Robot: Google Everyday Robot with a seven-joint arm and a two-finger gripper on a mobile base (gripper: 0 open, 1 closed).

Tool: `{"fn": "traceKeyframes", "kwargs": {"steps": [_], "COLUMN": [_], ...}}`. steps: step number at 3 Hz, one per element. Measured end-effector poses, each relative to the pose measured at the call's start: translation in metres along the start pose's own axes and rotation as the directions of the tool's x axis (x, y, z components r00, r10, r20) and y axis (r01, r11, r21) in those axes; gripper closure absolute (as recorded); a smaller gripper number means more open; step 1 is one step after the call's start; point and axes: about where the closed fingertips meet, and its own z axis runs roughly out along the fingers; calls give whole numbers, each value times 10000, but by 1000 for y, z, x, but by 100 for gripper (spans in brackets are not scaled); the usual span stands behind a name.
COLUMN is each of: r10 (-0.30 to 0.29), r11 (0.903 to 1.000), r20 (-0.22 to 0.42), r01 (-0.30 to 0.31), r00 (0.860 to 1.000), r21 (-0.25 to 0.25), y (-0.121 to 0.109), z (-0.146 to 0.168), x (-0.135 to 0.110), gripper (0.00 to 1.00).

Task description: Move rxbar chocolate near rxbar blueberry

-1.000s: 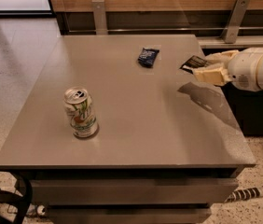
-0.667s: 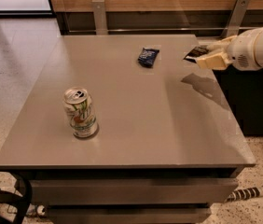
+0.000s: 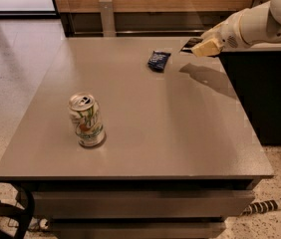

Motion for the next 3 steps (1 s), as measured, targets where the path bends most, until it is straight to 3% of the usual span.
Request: {"fn": "traceKeyframes", "kwargs": {"steps": [1,2,3], "r10": [-35,499,534], "r11": [9997,9985,9983], "r20": [338,954,1020], "r01": [43,-476,-509], "r00": [9994,9942,9934], "r21": [-232,-268,-274], "y": [-2,-2,-1], "z": [29,50,54], "x": [-13,-17,-19], "gripper": [100,100,82]}}
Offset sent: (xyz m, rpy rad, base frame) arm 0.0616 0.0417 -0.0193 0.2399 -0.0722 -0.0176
